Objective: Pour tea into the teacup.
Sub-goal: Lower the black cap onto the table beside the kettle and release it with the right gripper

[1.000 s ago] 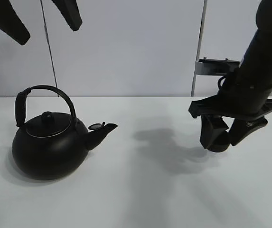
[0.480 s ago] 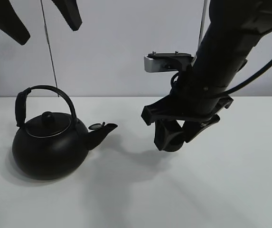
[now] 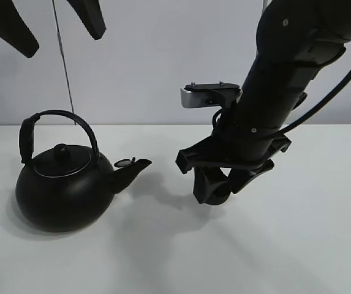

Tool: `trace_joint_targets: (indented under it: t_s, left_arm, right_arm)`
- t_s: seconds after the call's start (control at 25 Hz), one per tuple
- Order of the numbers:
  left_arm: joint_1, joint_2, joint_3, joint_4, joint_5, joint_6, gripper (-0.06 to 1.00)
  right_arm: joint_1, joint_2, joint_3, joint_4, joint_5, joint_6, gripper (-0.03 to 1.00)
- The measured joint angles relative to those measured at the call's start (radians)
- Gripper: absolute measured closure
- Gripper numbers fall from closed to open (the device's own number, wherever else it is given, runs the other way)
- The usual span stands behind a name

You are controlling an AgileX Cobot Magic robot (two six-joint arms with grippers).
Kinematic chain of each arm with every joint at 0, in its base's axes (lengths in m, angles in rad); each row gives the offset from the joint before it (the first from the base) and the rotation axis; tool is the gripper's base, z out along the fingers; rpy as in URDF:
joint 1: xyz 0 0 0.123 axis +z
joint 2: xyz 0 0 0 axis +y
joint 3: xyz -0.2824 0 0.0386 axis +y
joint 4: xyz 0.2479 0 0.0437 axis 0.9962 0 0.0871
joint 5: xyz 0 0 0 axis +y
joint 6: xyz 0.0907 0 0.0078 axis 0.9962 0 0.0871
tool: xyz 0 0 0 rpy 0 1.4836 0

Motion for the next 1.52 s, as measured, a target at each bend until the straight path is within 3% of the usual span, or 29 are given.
trace_joint_targets:
  t_s: [1.28, 1.52]
  left_arm:
    - [0.0, 0.0, 0.0, 0.0, 0.0, 0.0, 0.31]
    - [0.0, 0.0, 0.0, 0.0, 0.0, 0.0, 0.31]
  right_arm:
    - [0.0, 0.084, -0.019, 0.048, -0.037, 0.0, 0.56]
    - [0.0, 0.084, -0.019, 0.048, -0.028, 0.001, 0.4]
